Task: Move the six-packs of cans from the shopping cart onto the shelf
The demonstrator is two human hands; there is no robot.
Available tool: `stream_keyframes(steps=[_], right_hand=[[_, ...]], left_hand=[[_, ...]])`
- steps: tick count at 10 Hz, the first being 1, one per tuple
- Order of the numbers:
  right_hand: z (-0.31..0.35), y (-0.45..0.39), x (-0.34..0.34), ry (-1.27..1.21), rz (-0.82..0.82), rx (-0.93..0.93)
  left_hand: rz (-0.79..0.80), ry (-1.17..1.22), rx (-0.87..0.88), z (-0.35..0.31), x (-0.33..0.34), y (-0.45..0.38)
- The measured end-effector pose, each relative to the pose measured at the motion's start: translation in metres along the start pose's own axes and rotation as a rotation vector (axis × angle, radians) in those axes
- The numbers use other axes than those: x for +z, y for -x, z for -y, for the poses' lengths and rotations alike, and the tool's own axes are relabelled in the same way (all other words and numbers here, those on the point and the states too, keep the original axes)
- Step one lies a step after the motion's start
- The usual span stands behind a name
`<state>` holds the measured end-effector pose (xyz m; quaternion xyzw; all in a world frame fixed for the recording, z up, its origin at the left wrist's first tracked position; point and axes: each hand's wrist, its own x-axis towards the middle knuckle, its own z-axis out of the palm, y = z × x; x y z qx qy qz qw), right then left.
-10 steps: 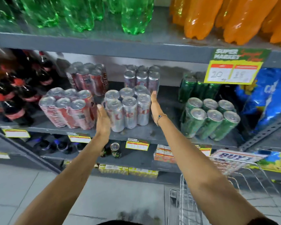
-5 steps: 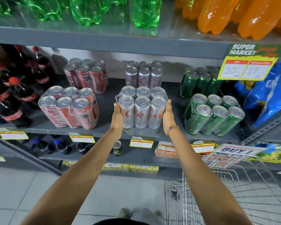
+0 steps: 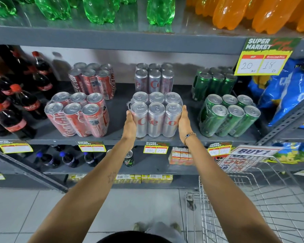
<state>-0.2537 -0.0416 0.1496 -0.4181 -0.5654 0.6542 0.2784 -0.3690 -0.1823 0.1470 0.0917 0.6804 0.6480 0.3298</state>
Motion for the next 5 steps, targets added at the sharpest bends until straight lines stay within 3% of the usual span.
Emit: stream_keyframes(steps=[4, 5], right_hand=[[0.026, 0.028, 0.004, 0.021, -0.002, -0.006], [0.021, 0.038, 0.002, 0.086, -0.116, -0.099]], left_hand=[[0.072, -0.028, -0.037, -0.023, -0.007, 0.019], [-0.034, -0.059, 0.054, -0.023, -0.009, 0.022]])
